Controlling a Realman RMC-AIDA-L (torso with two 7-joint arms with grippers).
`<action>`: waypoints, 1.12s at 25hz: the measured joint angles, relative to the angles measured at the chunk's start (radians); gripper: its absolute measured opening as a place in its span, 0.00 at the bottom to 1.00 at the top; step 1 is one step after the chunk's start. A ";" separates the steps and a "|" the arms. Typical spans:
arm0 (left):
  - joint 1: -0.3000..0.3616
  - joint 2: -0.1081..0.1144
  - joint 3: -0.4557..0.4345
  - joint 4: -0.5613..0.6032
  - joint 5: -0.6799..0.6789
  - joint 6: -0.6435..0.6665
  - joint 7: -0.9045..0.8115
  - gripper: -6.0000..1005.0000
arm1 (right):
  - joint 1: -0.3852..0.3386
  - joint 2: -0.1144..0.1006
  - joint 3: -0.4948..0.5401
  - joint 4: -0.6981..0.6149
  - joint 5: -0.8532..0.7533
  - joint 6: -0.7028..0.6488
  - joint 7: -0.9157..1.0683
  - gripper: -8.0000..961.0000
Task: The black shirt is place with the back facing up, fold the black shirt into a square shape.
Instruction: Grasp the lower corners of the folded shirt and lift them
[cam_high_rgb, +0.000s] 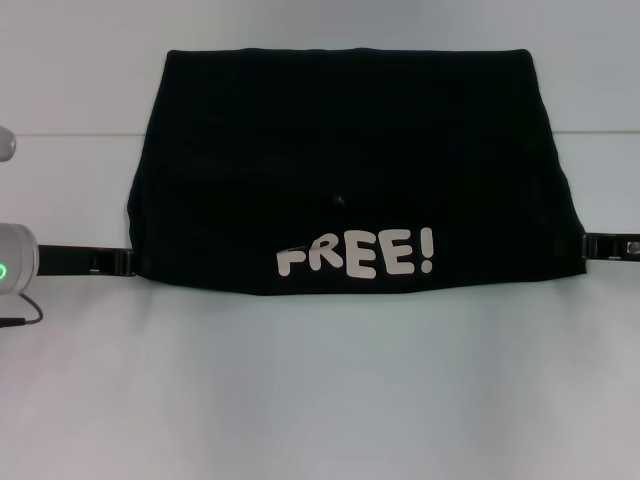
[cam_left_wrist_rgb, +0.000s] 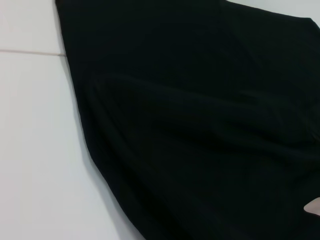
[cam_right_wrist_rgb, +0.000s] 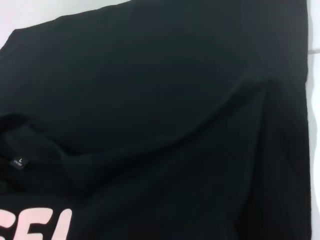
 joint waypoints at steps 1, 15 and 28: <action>-0.001 0.000 0.001 0.000 0.000 0.000 0.000 0.01 | 0.001 0.000 -0.001 0.000 0.000 0.000 0.000 0.22; -0.008 0.001 0.001 -0.002 0.001 0.000 0.002 0.01 | 0.007 0.005 -0.013 0.005 -0.004 0.015 -0.004 0.07; -0.011 0.003 0.001 0.000 0.001 -0.001 0.002 0.01 | -0.019 0.017 -0.008 -0.045 0.009 -0.005 -0.027 0.05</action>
